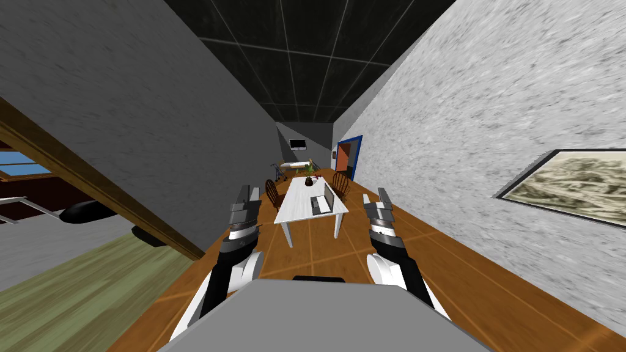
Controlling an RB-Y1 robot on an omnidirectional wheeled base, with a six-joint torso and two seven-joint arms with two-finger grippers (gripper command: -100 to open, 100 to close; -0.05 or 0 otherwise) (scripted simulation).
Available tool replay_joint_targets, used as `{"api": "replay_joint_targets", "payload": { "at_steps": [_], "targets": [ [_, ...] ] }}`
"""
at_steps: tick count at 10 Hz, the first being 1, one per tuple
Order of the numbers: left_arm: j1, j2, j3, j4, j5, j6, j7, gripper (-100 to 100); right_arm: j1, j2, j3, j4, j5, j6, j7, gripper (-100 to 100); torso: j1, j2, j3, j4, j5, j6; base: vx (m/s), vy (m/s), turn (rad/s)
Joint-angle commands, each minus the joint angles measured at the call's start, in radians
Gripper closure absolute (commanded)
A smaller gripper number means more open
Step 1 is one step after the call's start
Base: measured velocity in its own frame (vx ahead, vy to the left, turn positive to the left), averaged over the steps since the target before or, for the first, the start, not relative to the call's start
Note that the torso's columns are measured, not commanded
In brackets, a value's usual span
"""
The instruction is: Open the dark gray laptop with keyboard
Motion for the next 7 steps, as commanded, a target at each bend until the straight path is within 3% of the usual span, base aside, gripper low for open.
{"api": "replay_joint_targets", "payload": {
  "at_steps": [1, 7],
  "targets": [
    [0.0, 0.0, 0.0, 0.0, 0.0, 0.0, 0.0, 0, 0.0, 0.0, 0.0, 0.0, 0.0, 0.0, 0.0, 0, 0.0, 0.04, -0.082, 0.041, 0.0, 0.0, 0.0, 0.0, 0.0],
    [0.0, 0.0, 0.0, 0.0, 0.0, 0.0, 0.0, 0, 0.0, 0.0, 0.0, 0.0, 0.0, 0.0, 0.0, 0, 0.0, 0.47, -0.939, 0.47, 0.0, 0.0, 0.0, 0.0, 0.0]
  ]
}}
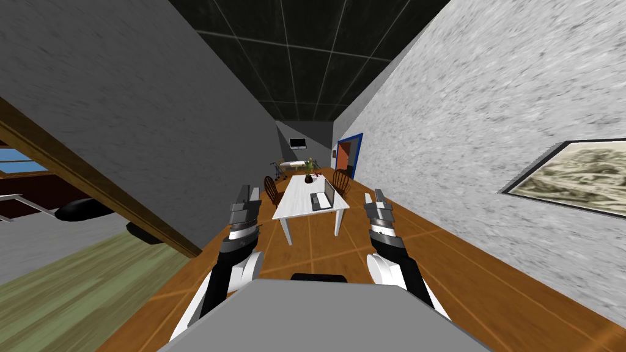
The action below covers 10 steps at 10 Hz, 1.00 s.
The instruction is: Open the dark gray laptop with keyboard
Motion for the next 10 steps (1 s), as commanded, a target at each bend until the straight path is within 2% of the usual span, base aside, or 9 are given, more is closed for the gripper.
{"api": "replay_joint_targets", "payload": {
  "at_steps": [1, 2, 3, 5, 7, 10],
  "targets": [
    [0.0, 0.0, 0.0, 0.0, 0.0, 0.0, 0.0, 0, 0.0, 0.0, 0.0, 0.0, 0.0, 0.0, 0.0, 0, 0.0, 0.074, -0.148, 0.074, 0.0, 0.0, 0.0, 0.0, 0.0],
    [0.0, 0.0, 0.0, 0.0, 0.0, 0.0, 0.0, 0, 0.0, 0.0, 0.0, 0.0, 0.0, 0.0, 0.0, 0, 0.0, 0.148, -0.295, 0.148, 0.0, 0.0, 0.0, 0.0, 0.0],
    [0.0, 0.0, 0.0, 0.0, 0.0, 0.0, 0.0, 0, 0.0, -0.05, -0.003, 0.001, 0.012, 0.0, 0.011, -100, 0.0, 0.221, -0.443, 0.221, 0.0, 0.0, 0.016, 0.002, 0.008],
    [0.0, 0.0, 0.0, 0.0, 0.0, 0.0, 0.0, 0, 0.0, -0.087, -0.005, 0.003, 0.024, 0.001, 0.023, -100, 0.0, 0.263, -0.532, 0.264, 0.0, 0.0, 0.027, 0.008, 0.007],
    [0.0, 0.0, 0.0, 0.0, 0.0, 0.0, 0.0, 0, -0.001, -0.146, -0.013, 0.008, 0.058, 0.002, 0.055, -100, 0.0, 0.268, -0.537, 0.268, 0.0, 0.0, 0.03, 0.007, 0.012],
    [0.0, 0.0, 0.0, 0.0, 0.0, 0.0, 0.0, 0, -0.002, -0.202, -0.028, 0.019, 0.128, 0.004, 0.119, -100, 0.0, 0.267, -0.538, 0.268, 0.0, 0.0, 0.064, 0.015, 0.019]
  ]
}}
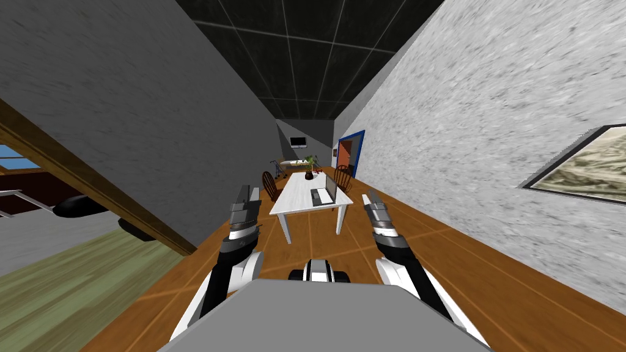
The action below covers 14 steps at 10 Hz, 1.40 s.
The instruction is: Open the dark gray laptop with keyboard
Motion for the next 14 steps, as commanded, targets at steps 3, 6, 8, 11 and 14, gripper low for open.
{"api": "replay_joint_targets", "payload": {
  "at_steps": [3, 6, 8, 11, 14],
  "targets": [
    [0.0, 0.0, 0.0, 0.0, 0.0, 0.0, 0.0, 0, -0.003, -0.06, -0.025, 0.021, 0.121, 0.003, 0.115, -100, 0.0, 0.001, 0.001, 0.0, 0.0, 0.0, 0.073, 0.019, 0.022],
    [0.0, 0.0, 0.0, 0.0, 0.0, 0.0, 0.0, 0, -0.005, -0.086, -0.043, 0.037, 0.202, 0.006, 0.191, -100, 0.0, 0.001, 0.001, 0.0, 0.0, 0.0, 0.077, 0.02, 0.021],
    [0.0, 0.0, 0.0, 0.0, 0.0, 0.0, 0.0, 0, -0.006, -0.105, -0.055, 0.048, 0.254, 0.009, 0.239, -100, -0.001, 0.001, 0.001, 0.0, 0.0, 0.0, 0.074, 0.016, 0.022],
    [0.0, 0.0, 0.0, 0.0, 0.0, 0.0, 0.0, 0, -0.009, -0.136, -0.07, 0.064, 0.325, 0.012, 0.305, -100, 0.0, 0.002, 0.001, 0.0, 0.0, 0.0, 0.064, 0.015, 0.02],
    [0.0, 0.0, 0.0, 0.0, 0.0, 0.0, 0.0, 0, -0.011, -0.173, -0.085, 0.08, 0.392, 0.015, 0.367, -100, 0.0, 0.001, 0.001, 0.0, 0.0, 0.0, 0.063, 0.014, 0.018]
  ]
}}
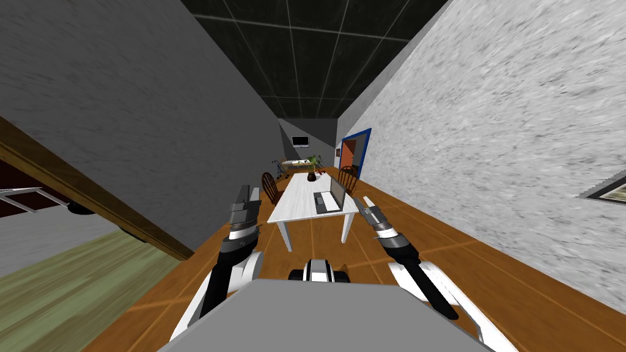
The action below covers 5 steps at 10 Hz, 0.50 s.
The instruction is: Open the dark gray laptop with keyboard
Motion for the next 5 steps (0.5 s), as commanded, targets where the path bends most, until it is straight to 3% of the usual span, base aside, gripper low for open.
{"api": "replay_joint_targets", "payload": {
  "at_steps": [1, 5],
  "targets": [
    [0.0, 0.0, 0.0, 0.0, 0.0, 0.0, 0.0, 0, -0.004, -0.035, -0.013, 0.013, 0.058, 0.005, 0.055, -100, 0.0, 0.0, 0.0, 0.0, 0.0, 0.0, 0.068, 0.021, 0.017],
    [0.0, 0.0, 0.0, 0.0, 0.0, 0.0, 0.0, 0, -0.007, -0.105, -0.033, 0.034, 0.151, 0.01, 0.141, -100, -0.001, 0.001, 0.0, 0.0, 0.0, 0.0, 0.062, 0.013, 0.02]
  ]
}}
